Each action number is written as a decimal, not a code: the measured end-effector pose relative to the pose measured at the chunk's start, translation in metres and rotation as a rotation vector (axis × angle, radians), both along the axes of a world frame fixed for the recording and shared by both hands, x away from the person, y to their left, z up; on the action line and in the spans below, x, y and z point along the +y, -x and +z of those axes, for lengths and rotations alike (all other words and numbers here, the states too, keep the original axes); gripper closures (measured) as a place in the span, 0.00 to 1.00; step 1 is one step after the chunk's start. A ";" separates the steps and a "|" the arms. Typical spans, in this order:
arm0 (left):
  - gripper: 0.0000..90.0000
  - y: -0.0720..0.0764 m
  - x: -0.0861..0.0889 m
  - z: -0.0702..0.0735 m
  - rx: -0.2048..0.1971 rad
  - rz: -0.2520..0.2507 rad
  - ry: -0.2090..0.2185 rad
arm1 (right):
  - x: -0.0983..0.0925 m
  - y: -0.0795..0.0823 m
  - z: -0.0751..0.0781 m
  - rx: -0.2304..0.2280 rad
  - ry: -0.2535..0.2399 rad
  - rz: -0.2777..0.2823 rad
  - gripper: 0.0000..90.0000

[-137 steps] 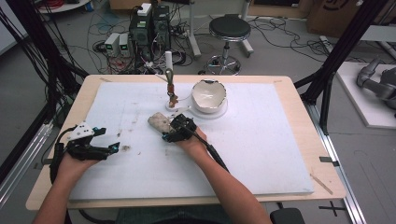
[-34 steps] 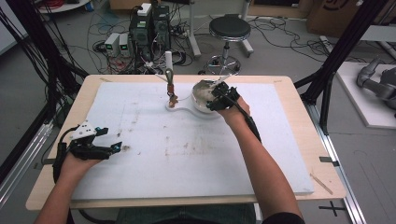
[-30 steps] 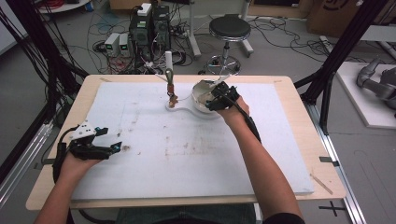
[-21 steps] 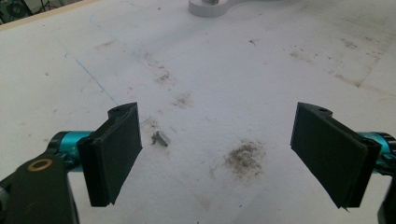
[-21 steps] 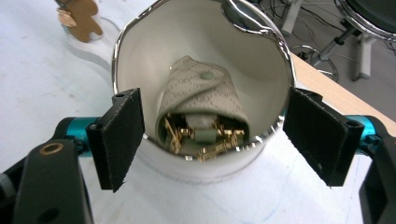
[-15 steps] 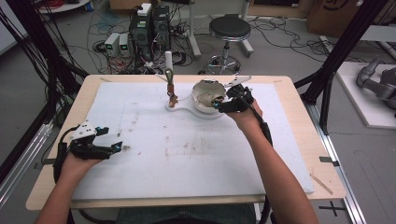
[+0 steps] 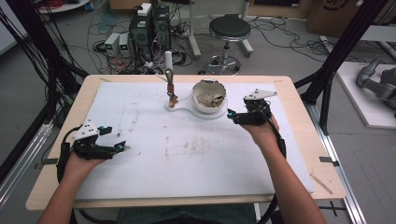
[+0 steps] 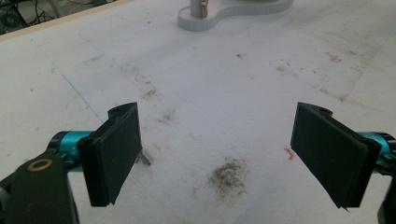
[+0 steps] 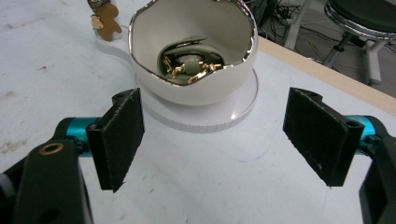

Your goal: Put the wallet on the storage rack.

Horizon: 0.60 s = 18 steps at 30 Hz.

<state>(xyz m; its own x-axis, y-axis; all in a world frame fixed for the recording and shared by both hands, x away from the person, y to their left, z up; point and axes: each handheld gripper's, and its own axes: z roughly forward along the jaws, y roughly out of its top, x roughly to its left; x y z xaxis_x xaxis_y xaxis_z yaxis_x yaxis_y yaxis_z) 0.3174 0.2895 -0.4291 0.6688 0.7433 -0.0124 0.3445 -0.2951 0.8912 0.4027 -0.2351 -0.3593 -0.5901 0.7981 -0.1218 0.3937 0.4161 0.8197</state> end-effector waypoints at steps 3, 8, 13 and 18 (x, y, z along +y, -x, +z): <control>0.18 0.000 -0.002 0.001 -0.005 -0.004 -0.001 | -0.006 0.008 -0.005 -0.004 -0.021 0.001 0.23; 0.18 0.000 -0.004 0.001 -0.013 -0.004 0.006 | -0.014 0.019 -0.014 -0.016 -0.051 0.000 0.23; 0.18 0.000 -0.003 0.002 -0.015 0.000 0.010 | -0.018 0.024 -0.022 -0.010 -0.079 0.003 0.23; 0.18 0.000 -0.003 0.001 -0.016 0.003 0.019 | -0.023 0.029 -0.030 -0.017 -0.093 0.004 0.23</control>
<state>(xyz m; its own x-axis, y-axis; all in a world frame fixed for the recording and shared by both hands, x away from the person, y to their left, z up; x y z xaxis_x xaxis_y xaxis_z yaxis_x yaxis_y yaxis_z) 0.3177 0.2866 -0.4278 0.6668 0.7451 -0.0153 0.3306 -0.2773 0.9021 0.3742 -0.2580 -0.3893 -0.5916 0.8042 -0.0571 0.3781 0.3393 0.8614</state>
